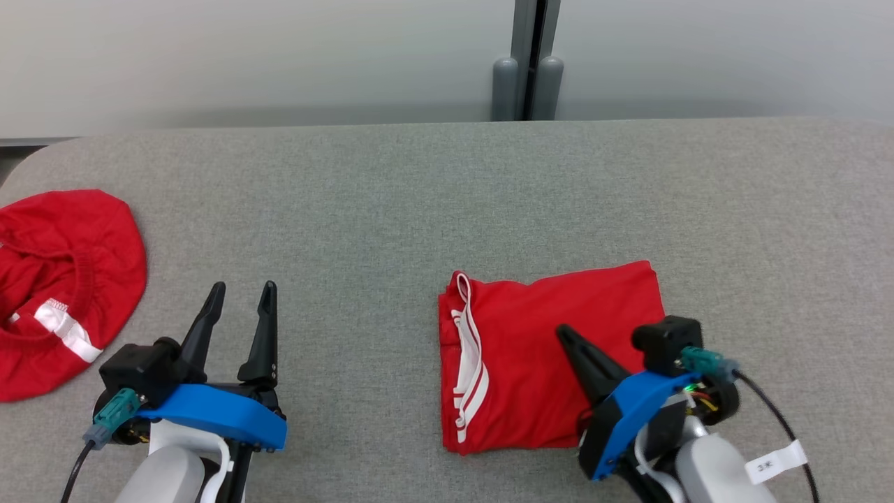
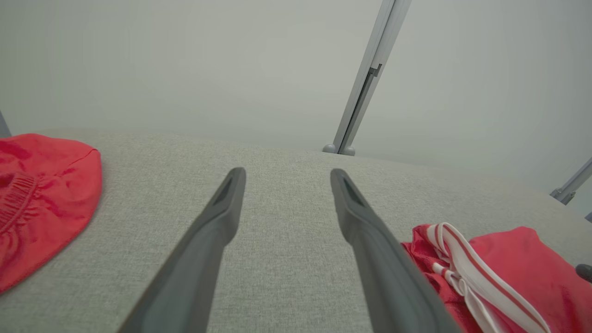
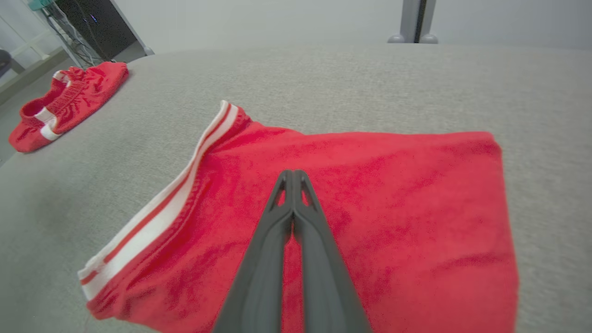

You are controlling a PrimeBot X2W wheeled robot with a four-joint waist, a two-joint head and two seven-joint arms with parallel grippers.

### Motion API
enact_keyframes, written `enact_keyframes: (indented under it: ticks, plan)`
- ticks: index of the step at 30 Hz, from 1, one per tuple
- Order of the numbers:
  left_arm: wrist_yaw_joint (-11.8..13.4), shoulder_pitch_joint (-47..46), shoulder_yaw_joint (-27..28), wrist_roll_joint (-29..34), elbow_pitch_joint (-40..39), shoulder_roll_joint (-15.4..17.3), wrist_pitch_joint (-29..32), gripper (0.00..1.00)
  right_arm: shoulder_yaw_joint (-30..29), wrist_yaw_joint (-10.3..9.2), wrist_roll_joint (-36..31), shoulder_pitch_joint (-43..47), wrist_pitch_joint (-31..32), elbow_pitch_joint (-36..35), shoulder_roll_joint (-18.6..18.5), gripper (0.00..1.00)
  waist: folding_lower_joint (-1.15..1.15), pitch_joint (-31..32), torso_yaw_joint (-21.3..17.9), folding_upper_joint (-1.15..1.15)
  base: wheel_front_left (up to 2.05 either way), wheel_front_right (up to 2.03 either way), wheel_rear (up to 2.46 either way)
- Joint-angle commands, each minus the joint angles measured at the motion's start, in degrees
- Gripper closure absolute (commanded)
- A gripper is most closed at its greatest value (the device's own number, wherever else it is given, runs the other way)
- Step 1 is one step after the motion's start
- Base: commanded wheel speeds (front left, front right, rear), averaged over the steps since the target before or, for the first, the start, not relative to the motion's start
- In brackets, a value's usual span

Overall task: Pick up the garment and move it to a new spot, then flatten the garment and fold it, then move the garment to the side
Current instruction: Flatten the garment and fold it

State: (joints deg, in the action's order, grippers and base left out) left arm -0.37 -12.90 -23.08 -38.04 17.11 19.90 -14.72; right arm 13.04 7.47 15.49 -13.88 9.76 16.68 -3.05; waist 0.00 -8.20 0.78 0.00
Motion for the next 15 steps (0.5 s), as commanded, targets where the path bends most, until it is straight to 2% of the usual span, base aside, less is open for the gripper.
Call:
enact_keyframes:
  ticks: [1, 7, 15]
  plan:
    - [-0.31, -1.23, -0.08, 0.30, 0.10, 0.04, -0.16, 0.00, 2.40, 0.05, 1.63, -1.12, -2.71, 0.81, 0.17, 1.00, 0.00, -0.68, 0.52, 0.00, 0.00, 0.00, 0.00]
    - [-0.90, -3.24, -0.83, 0.93, 0.53, -0.94, -0.27, 0.00, 14.80, 0.05, 6.95, -7.26, -8.15, 10.86, 0.10, 1.00, 0.00, -2.56, 2.42, 0.00, 0.00, 0.00, 0.00]
    - [-1.80, -4.32, -1.58, 1.35, 2.30, -2.49, -0.40, 0.00, 25.96, 0.05, 15.56, -12.62, -6.14, 20.48, 0.06, 1.00, 0.00, -2.91, 5.02, 0.00, 0.00, 0.00, 0.00]
